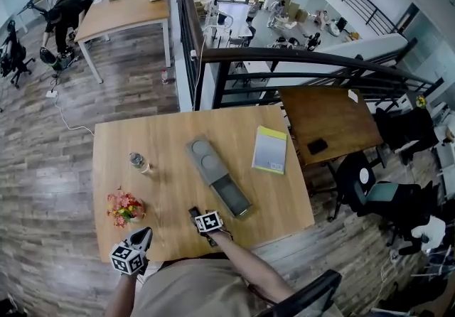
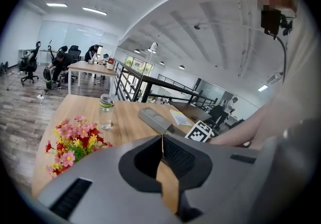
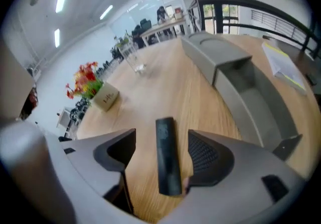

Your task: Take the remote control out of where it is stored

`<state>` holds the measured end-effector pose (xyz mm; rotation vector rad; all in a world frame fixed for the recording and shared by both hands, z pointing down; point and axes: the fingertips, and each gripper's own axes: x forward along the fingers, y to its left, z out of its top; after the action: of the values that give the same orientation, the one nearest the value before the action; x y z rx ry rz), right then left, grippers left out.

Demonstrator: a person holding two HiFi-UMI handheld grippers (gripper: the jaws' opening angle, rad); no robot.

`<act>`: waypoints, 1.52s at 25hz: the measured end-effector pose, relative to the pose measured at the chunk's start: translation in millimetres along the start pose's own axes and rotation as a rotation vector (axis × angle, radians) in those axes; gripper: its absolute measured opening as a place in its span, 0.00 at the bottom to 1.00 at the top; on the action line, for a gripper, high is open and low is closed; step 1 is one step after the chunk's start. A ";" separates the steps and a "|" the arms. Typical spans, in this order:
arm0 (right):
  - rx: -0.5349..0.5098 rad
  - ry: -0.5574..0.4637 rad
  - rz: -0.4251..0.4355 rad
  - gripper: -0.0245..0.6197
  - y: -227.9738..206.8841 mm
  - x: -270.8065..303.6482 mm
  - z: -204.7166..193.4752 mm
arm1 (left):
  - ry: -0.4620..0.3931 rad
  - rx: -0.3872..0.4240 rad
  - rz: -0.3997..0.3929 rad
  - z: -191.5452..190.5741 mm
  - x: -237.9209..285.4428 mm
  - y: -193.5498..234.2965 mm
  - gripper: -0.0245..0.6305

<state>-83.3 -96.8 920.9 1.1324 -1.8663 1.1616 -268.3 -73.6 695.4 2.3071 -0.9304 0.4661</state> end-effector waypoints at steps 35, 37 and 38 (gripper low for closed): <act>-0.094 -1.091 0.151 0.40 -116.2 -444.6 215.3 | -0.492 -0.139 0.019 171.0 36.6 -137.9 0.03; -0.100 -1.089 0.147 0.40 -119.0 -447.4 214.5 | -0.496 -0.148 0.031 167.8 34.3 -139.2 0.03; -0.107 -1.089 0.147 0.40 -118.1 -448.7 214.7 | -0.498 -0.150 0.037 166.5 32.5 -139.3 0.03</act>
<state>190.0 -174.9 496.0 1.7833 -2.7827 0.4719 -130.4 -117.6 530.3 2.3082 -1.1928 -0.1751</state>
